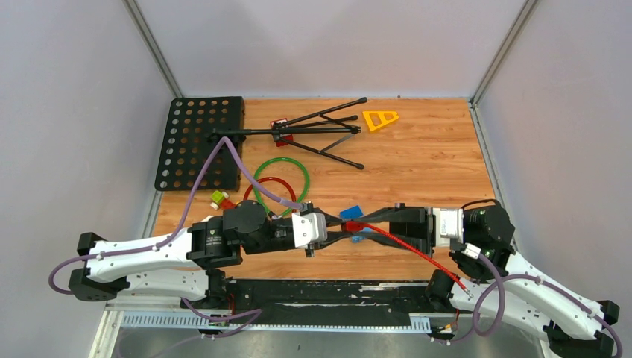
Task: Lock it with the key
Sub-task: Pick up the lock from the center of the board.
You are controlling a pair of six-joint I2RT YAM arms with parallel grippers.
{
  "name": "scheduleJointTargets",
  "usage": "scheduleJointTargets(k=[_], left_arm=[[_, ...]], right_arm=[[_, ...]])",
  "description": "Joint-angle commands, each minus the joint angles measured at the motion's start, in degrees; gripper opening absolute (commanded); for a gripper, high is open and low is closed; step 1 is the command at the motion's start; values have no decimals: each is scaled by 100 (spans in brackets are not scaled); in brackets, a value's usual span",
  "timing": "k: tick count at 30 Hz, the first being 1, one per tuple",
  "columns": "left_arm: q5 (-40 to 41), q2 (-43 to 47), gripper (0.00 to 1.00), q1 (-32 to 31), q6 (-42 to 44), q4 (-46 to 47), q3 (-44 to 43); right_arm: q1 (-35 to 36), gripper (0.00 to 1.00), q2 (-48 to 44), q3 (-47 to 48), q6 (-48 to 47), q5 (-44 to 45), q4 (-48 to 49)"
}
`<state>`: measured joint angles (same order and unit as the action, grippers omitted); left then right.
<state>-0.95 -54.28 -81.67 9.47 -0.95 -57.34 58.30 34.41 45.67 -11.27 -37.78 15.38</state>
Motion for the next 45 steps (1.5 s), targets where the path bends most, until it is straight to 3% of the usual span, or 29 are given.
scheduleJointTargets(k=[1, 2, 4, 5, 8, 10, 13, 25, 29, 39, 45], left_arm=[[82, 142, 0, -16, 20, 384, 9], [68, 138, 0, -16, 27, 389, 4], [26, 122, 0, -16, 24, 401, -2], [17, 108, 5, -16, 13, 409, -5], [-65, 120, 45, -16, -16, 501, 40], [-91, 147, 58, -16, -25, 606, 117], [-123, 189, 67, -16, -8, 727, 219], [-139, 153, 59, -15, 3, 847, 285], [-122, 172, 51, -16, -7, 826, 296], [-110, 146, 43, -16, 49, 803, 252], [-154, 76, 50, -16, 89, 529, 95]], right_arm=[[-9, 11, 19, -2, -105, -8, -47], [-4, 2, 33, 9, -123, 1, -63], [-6, 0, 49, 21, -147, 49, -94], [-6, 0, 48, 21, -148, 51, -85], [-8, 0, 48, -11, -47, 39, 89], [-4, 0, 47, -23, 26, -2, 219], [-6, 0, 70, -2, 116, -84, 355], [-5, 0, 205, -154, 672, -45, 1292], [1, 0, 221, -143, 689, -24, 1285], [-4, 0, 267, -58, 649, -34, 1158], [-3, 0, 265, 198, 370, -39, 536]])
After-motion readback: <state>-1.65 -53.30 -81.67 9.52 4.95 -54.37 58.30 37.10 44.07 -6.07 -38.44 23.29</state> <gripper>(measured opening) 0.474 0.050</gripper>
